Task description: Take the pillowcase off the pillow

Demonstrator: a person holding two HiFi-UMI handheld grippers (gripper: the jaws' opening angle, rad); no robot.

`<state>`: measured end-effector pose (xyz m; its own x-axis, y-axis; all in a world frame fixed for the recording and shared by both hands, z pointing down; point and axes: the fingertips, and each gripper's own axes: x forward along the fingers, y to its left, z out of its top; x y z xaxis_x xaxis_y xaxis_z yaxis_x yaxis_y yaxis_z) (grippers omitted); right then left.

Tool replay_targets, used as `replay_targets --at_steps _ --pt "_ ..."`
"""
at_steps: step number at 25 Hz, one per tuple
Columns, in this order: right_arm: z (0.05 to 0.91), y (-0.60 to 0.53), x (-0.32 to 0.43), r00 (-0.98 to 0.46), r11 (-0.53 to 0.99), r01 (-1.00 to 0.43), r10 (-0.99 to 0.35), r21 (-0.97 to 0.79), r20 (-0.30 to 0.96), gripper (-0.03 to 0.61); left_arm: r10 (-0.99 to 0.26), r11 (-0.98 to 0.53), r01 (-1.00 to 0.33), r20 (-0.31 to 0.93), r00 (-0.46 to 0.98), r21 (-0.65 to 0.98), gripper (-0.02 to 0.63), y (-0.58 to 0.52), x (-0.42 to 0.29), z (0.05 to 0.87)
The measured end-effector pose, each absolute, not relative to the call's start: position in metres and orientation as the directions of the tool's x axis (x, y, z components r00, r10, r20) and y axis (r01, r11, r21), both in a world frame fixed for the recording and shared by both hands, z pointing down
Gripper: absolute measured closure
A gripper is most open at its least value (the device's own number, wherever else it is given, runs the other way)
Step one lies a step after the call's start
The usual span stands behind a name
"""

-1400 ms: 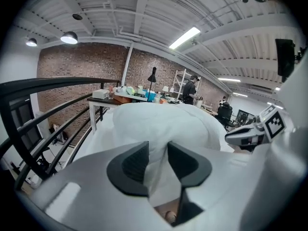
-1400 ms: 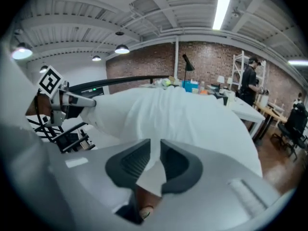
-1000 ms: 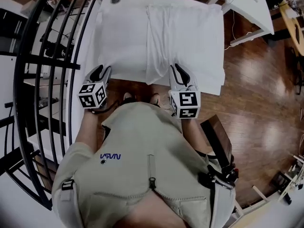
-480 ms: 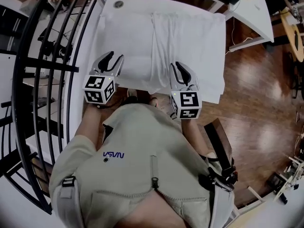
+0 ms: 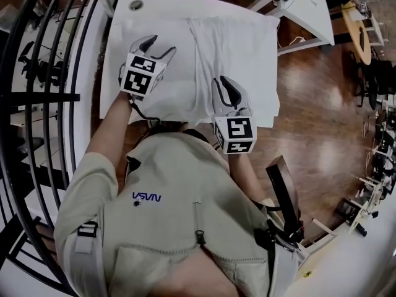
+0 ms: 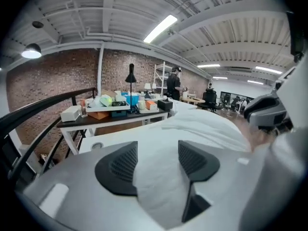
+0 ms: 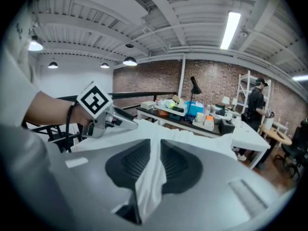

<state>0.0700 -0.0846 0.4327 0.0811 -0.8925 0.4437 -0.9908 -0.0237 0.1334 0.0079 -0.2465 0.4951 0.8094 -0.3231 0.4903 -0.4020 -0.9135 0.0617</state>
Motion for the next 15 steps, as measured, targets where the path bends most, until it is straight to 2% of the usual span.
replay_targets --at_steps 2,5,8,11,15 --pt "0.428 -0.090 0.068 0.078 -0.017 -0.990 -0.895 0.143 0.438 0.514 -0.263 -0.930 -0.360 0.558 0.787 0.070 0.340 -0.243 0.017 0.513" --pt "0.423 -0.102 0.072 0.062 0.004 -0.988 -0.900 0.152 0.431 0.514 -0.201 -0.947 -0.312 0.614 0.763 0.078 0.403 -0.224 0.020 0.532" --pt "0.417 -0.124 0.082 0.033 0.039 -0.986 -0.909 0.163 0.415 0.514 -0.217 -0.957 -0.290 0.626 0.749 0.014 0.582 -0.209 0.021 0.536" --pt "0.419 -0.150 0.090 -0.010 0.093 -0.981 -0.899 0.169 0.438 0.514 -0.256 -0.952 -0.304 0.614 0.747 -0.028 0.600 -0.189 0.017 0.537" --pt "0.444 -0.187 0.101 -0.048 0.175 -0.966 -0.845 0.189 0.533 0.437 -0.310 -0.932 -0.362 0.544 0.780 -0.013 0.600 -0.175 0.007 0.527"
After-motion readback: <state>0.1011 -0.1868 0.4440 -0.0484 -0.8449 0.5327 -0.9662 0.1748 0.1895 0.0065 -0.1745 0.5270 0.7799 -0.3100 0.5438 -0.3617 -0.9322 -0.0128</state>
